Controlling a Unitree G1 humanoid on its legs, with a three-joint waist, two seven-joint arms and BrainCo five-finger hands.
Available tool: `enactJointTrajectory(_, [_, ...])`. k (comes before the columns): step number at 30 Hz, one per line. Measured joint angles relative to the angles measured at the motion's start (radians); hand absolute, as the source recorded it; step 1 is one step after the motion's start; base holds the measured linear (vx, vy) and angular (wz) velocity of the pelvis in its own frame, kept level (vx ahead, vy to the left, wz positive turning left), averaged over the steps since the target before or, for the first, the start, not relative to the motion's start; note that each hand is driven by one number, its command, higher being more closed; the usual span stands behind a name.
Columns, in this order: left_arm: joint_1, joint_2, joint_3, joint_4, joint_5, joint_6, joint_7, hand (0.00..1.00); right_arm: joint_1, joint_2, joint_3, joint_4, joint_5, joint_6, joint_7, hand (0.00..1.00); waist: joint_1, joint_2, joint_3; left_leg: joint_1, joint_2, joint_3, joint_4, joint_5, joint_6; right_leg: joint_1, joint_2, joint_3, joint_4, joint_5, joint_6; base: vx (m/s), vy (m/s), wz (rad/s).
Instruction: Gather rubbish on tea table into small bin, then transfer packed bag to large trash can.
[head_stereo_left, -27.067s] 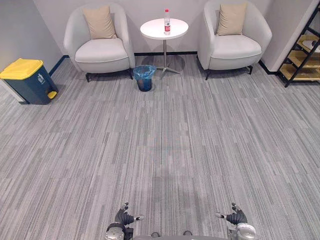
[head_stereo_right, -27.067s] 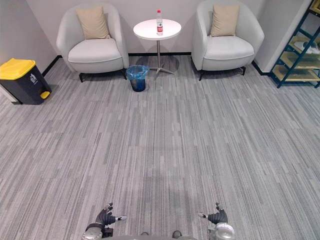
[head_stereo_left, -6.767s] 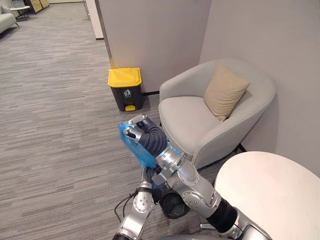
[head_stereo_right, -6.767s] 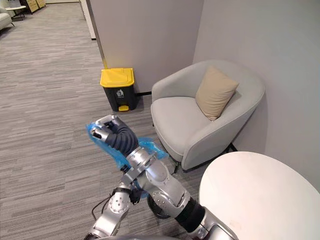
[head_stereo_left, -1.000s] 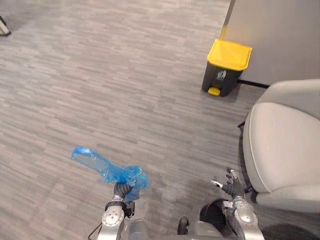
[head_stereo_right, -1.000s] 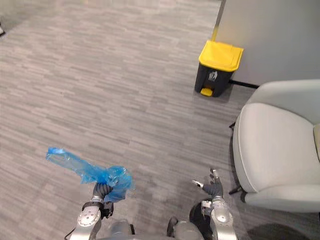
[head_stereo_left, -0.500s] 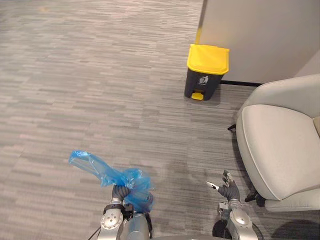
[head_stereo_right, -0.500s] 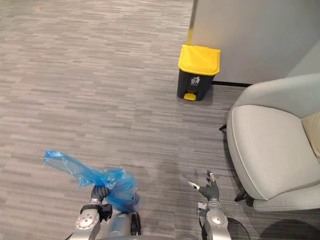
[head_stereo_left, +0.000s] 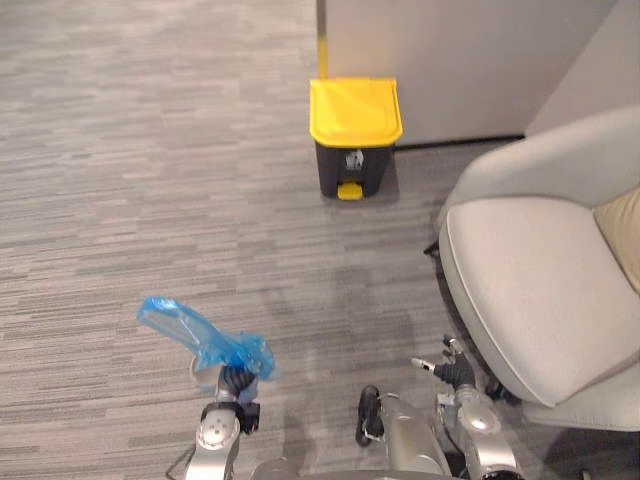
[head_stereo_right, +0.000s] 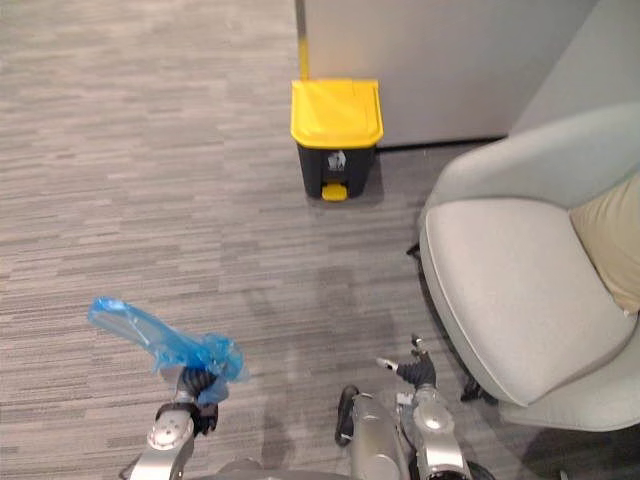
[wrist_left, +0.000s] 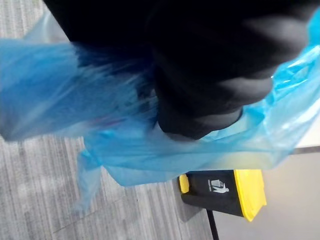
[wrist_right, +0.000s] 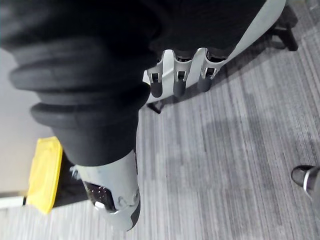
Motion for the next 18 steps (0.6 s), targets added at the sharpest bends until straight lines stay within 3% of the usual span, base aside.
enactJointTrajectory(1, [0.009,-0.024,0.003,-0.014,0.000,0.001,-0.002,1.00,0.033,0.005,0.010,-0.039,0.001,-0.001,0.000,0.00,0.005,0.013,0.007,-0.093,0.046,-0.018,0.234,0.065,0.032,0.070,0.017,-0.011,-0.041,-0.003,-0.004,0.23,-0.049,0.15])
enactJointTrajectory(2, [0.023,-0.033,0.003,-0.029,0.000,0.001,-0.004,1.00,0.043,0.007,0.017,-0.067,0.001,-0.001,0.000,0.00,0.009,0.016,0.008,-0.147,0.070,-0.025,0.355,0.140,0.051,0.102,0.026,-0.012,-0.065,-0.007,-0.010,0.26,0.007,-0.07])
enactJointTrajectory(3, [0.045,-0.044,-0.001,-0.047,-0.001,0.000,-0.005,1.00,0.051,0.012,0.037,-0.104,0.003,-0.005,0.000,0.00,0.033,0.013,0.010,-0.233,0.105,-0.035,0.527,0.121,0.056,0.146,0.037,-0.002,-0.100,-0.015,-0.013,0.24,0.039,-0.19])
enactJointTrajectory(4, [0.051,-0.047,-0.005,-0.056,-0.001,0.001,-0.006,1.00,0.054,0.022,0.036,-0.126,0.006,-0.005,-0.002,0.00,0.043,0.015,0.010,-0.296,0.115,-0.036,0.594,0.085,0.064,0.172,0.039,0.004,-0.118,-0.023,-0.013,0.35,0.060,-0.26])
enactJointTrajectory(5, [0.052,-0.051,-0.005,-0.064,-0.001,0.001,-0.011,1.00,0.060,0.028,0.034,-0.155,0.010,-0.005,-0.002,0.00,0.060,0.008,0.013,-0.377,0.114,-0.020,0.596,0.032,0.076,0.208,0.037,0.013,-0.144,-0.031,-0.008,0.25,0.040,-0.16])
enactJointTrajectory(8, [0.060,-0.056,0.000,-0.088,-0.001,0.002,-0.020,1.00,0.053,0.032,0.031,-0.187,0.011,-0.005,-0.005,0.00,0.084,0.004,0.014,-0.453,0.088,0.010,0.429,-0.019,0.105,0.248,0.019,0.042,-0.156,-0.052,0.032,0.27,0.122,-0.24])
enactJointTrajectory(10, [0.071,-0.064,0.004,-0.094,-0.001,0.002,-0.021,1.00,0.052,0.032,0.023,-0.186,0.010,-0.004,-0.007,0.00,0.086,-0.010,0.011,-0.460,0.034,0.007,0.234,-0.015,0.098,0.267,-0.016,0.068,-0.153,-0.077,0.073,0.36,0.254,-0.33])
enactJointTrajectory(11, [0.078,-0.071,0.003,-0.094,-0.001,0.002,-0.021,1.00,0.054,0.023,0.011,-0.185,0.010,-0.005,-0.017,0.00,0.085,0.002,-0.002,-0.445,0.003,-0.009,0.030,0.035,0.065,0.273,-0.026,0.093,-0.146,-0.100,0.113,0.37,0.288,-0.39])
enactJointTrajectory(12, [0.083,-0.074,0.003,-0.089,-0.001,0.002,-0.021,1.00,0.050,0.023,0.007,-0.172,0.010,-0.005,-0.022,0.00,0.088,0.000,-0.003,-0.427,-0.009,-0.004,-0.005,0.106,0.088,0.274,-0.027,0.111,-0.142,-0.114,0.138,0.39,0.268,-0.29])
enactJointTrajectory(13, [0.074,-0.060,0.003,-0.066,-0.001,0.006,-0.021,1.00,0.034,0.036,0.006,-0.129,0.010,0.002,-0.026,0.00,0.081,-0.045,-0.020,-0.402,-0.052,0.031,-0.032,0.107,0.101,0.275,-0.066,0.152,-0.174,-0.107,0.132,0.40,0.239,-0.14])
enactJointTrajectory(14, [0.068,-0.052,0.001,-0.071,-0.001,0.007,-0.021,1.00,0.045,0.042,0.009,-0.126,0.010,0.002,-0.023,0.00,0.080,-0.061,-0.030,-0.404,-0.075,0.039,-0.009,0.071,0.122,0.297,-0.084,0.184,-0.220,-0.091,0.138,0.40,0.225,-0.03])
enactJointTrajectory(16, [0.066,-0.053,0.001,-0.071,-0.001,0.008,-0.018,1.00,0.030,0.045,0.015,-0.121,0.008,0.002,-0.022,0.00,0.086,-0.064,-0.031,-0.393,-0.081,0.070,0.053,0.009,0.146,0.333,-0.108,0.216,-0.244,-0.077,0.159,0.42,0.242,-0.29])
enactJointTrajectory(18, [0.071,-0.043,-0.003,-0.071,-0.001,0.011,-0.015,1.00,0.005,0.044,0.022,-0.095,0.001,-0.001,-0.020,0.00,0.084,-0.063,-0.032,-0.338,-0.089,0.098,0.042,-0.047,0.147,0.318,-0.126,0.252,-0.160,-0.069,0.172,0.33,0.177,-0.51])
